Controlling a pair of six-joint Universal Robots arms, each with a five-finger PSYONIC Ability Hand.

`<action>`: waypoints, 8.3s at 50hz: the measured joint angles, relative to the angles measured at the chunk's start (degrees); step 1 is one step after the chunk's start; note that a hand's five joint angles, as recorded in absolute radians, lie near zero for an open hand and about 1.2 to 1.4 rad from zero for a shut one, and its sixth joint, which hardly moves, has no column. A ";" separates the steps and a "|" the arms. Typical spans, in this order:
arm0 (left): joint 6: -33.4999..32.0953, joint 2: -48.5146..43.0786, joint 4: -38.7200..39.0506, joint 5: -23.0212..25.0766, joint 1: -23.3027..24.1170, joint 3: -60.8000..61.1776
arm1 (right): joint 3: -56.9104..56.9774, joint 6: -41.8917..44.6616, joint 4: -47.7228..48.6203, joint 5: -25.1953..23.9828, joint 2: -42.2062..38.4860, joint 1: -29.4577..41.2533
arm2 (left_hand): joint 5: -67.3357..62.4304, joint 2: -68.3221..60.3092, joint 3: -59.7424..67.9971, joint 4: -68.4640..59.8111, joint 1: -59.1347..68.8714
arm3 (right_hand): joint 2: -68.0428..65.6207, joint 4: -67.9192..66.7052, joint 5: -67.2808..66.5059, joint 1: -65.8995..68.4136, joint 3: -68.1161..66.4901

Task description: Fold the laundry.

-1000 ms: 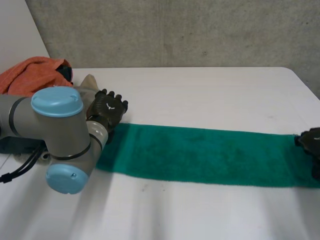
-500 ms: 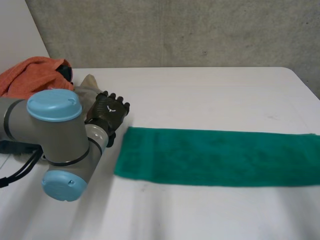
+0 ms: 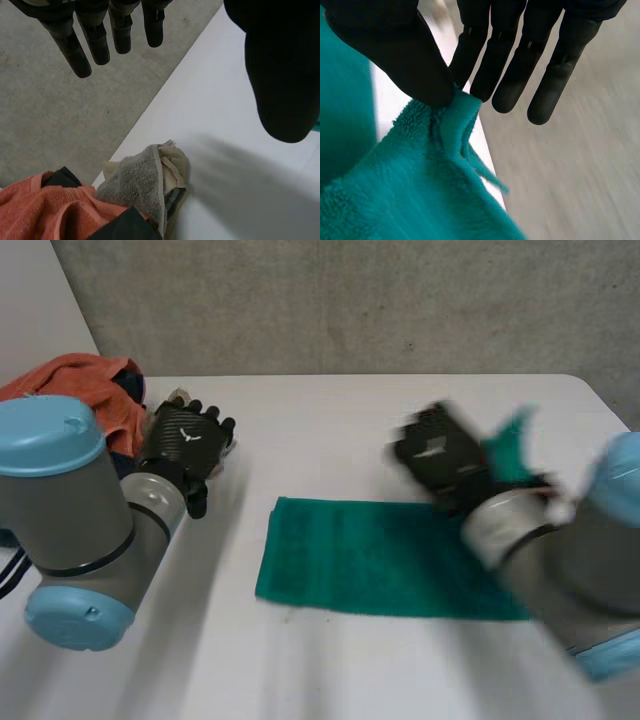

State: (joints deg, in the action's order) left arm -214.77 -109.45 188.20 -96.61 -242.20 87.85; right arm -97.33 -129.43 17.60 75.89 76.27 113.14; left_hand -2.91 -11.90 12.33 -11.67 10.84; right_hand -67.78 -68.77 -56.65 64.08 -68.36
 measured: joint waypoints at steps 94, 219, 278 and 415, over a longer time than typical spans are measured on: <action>19.72 -7.44 -1.72 -8.04 15.35 -4.66 | 12.51 -51.96 -20.45 2.65 -12.34 6.89 | 0.00 0.00 0.00 0.00 0.00 | 55.68 56.43 53.90 -51.05 56.09; 25.27 1.77 -10.34 39.35 6.42 -16.45 | 83.23 -44.33 -21.77 14.66 -61.33 -33.51 | 0.01 0.00 0.00 0.00 0.00 | 55.61 56.39 53.77 -50.98 56.09; 7.64 -14.67 3.40 6.12 -21.31 -29.80 | -8.81 -10.60 0.15 -2.99 -4.02 -9.79 | -52.42 -55.82 55.70 -56.90 52.82 | 55.67 56.39 53.89 -50.98 56.11; 5.90 2.82 -12.62 8.90 7.30 -11.18 | 21.32 -25.38 -13.48 15.55 -20.33 0.02 | -7.07 -9.18 8.89 -8.92 11.71 | 0.32 0.14 -0.19 0.26 0.09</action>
State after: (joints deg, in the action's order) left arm -208.87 -106.63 175.58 -87.71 -234.89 76.67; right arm -76.02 -154.80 4.12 91.44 55.94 113.16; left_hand -9.97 -21.08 21.22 -20.59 22.55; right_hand -67.46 -68.63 -56.85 64.33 -68.28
